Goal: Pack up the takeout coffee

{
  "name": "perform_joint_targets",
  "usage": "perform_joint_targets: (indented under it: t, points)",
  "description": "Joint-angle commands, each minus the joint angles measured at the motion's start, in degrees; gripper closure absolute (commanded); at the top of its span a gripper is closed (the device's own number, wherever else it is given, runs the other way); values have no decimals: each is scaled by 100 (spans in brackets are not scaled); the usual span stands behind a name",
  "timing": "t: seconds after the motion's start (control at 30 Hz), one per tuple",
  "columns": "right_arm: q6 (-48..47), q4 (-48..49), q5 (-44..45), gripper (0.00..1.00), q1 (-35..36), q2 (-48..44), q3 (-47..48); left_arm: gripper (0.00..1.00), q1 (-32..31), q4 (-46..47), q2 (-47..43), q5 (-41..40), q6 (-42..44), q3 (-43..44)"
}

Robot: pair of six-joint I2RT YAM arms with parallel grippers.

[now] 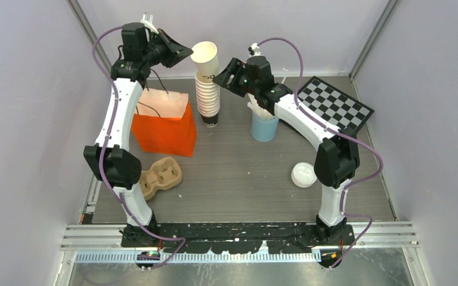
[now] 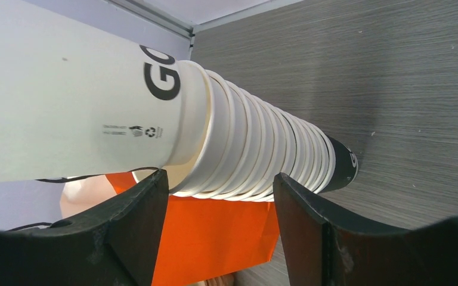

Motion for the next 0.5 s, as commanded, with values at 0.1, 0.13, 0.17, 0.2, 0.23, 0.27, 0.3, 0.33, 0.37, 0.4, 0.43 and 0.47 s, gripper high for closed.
perform_joint_targets:
  t: [0.1, 0.13, 0.17, 0.2, 0.23, 0.27, 0.3, 0.33, 0.37, 0.4, 0.43, 0.47]
  points:
    - [-382, -346, 19, 31, 12, -322, 476, 100, 2, 275, -544, -33, 323, 265]
    - [-393, -348, 8, 31, 17, -350, 482, 100, 4, 277, -583, -76, 362, 260]
    - [-399, -347, 0, 31, 16, -381, 497, 100, 4, 303, -633, -122, 395, 256]
    - [-406, -353, -7, 31, 12, -398, 504, 100, 4, 314, -672, -154, 422, 251]
    - [-416, -375, -1, 31, 16, -421, 517, 100, 3, 319, -721, -184, 453, 251]
    - [-430, -386, -13, 31, 12, -432, 518, 100, 3, 322, -764, -218, 471, 246]
    - [-454, -394, -33, 31, 15, -452, 520, 100, 4, 324, -800, -247, 487, 236]
    - [-467, -413, -44, 31, 12, -464, 529, 100, 4, 318, -842, -266, 499, 226]
    - [-494, -439, -67, 31, 13, -482, 527, 100, 2, 302, -878, -285, 516, 232]
    - [-509, -453, -81, 31, 11, -508, 529, 100, -2, 262, -907, -289, 530, 239]
    - [-538, -476, -107, 31, 13, -548, 529, 100, 2, 195, -955, -302, 551, 248]
    - [-572, -507, -119, 31, 3, -601, 527, 100, 3, 105, -979, -299, 585, 262]
